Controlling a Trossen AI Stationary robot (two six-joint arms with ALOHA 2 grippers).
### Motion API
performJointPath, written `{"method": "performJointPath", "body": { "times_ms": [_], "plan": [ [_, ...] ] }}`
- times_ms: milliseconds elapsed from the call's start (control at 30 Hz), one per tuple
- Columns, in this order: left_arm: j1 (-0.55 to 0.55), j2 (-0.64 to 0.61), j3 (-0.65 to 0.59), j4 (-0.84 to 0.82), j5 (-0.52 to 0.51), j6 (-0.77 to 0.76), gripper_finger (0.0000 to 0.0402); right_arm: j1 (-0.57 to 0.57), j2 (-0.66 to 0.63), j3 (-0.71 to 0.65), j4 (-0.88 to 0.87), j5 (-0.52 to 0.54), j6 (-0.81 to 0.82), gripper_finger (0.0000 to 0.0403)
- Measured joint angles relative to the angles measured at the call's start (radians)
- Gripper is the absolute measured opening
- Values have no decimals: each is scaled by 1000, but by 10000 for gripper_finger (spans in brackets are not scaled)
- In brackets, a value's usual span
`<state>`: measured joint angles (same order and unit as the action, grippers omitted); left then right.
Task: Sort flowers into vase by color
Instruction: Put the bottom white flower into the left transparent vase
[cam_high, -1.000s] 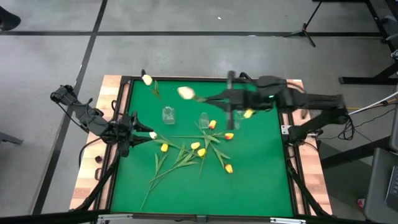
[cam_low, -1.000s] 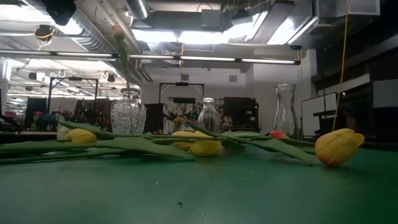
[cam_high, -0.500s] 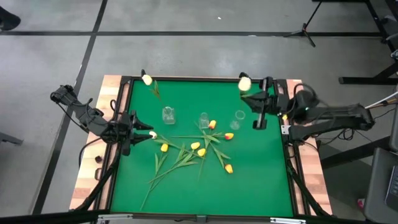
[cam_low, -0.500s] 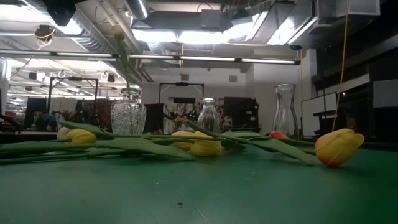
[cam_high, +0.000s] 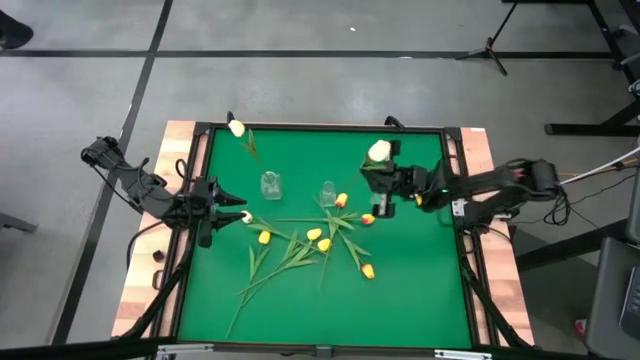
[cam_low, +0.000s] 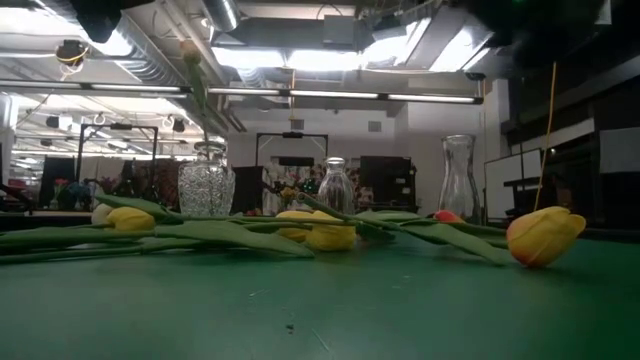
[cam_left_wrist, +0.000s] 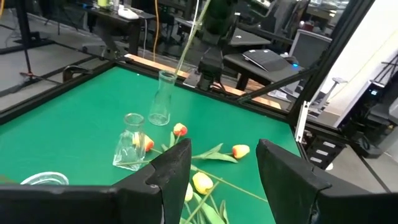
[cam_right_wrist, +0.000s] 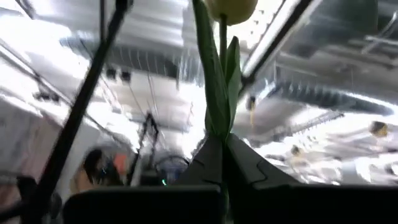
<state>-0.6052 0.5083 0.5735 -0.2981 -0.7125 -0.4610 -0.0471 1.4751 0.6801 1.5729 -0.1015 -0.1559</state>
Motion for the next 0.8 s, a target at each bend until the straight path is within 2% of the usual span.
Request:
{"method": "performJointPath", "body": {
  "times_ms": [233, 467, 800],
  "plan": [
    [0, 0, 0, 0, -2, 1, 179, -54, 223, 207, -6, -102, 120, 1],
    [0, 0, 0, -2, -4, 3, 179, -100, 375, 423, -9, -170, 193, 1],
    [0, 0, 0, -5, -4, 20, 179, -126, 595, 668, -8, -204, 289, 1]
  ]
}}
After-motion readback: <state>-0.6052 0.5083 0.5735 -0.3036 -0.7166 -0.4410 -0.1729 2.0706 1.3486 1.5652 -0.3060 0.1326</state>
